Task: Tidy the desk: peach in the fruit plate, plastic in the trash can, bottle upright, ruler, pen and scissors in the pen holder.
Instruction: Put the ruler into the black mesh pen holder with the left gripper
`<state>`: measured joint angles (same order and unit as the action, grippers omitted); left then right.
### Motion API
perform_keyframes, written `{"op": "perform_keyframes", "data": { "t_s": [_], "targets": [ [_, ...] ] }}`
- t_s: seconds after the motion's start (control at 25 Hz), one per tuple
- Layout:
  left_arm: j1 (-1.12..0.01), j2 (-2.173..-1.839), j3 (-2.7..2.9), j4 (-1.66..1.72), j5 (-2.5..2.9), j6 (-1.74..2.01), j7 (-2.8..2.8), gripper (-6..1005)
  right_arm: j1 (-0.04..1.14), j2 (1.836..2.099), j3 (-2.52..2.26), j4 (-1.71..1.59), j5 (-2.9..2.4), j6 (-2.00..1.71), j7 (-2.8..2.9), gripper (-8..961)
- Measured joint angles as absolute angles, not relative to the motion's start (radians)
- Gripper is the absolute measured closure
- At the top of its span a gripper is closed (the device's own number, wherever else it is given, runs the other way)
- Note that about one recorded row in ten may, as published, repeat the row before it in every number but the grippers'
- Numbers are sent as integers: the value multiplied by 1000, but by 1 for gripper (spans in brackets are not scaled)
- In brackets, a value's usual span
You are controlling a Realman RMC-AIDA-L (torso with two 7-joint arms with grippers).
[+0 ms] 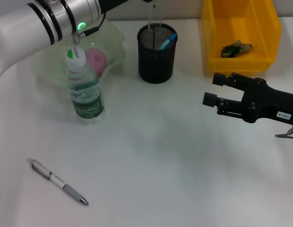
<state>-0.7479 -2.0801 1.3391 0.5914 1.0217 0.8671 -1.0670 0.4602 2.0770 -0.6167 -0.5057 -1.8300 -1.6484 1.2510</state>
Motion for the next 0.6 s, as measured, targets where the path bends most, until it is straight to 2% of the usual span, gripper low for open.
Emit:
{"op": "perform_keyframes", "data": {
  "t_s": [0.6],
  "targets": [
    [-756, -2080, 1418, 584, 926, 855, -1017, 527, 459, 2078, -615, -503, -1830, -1649, 1252, 167]
  ]
}}
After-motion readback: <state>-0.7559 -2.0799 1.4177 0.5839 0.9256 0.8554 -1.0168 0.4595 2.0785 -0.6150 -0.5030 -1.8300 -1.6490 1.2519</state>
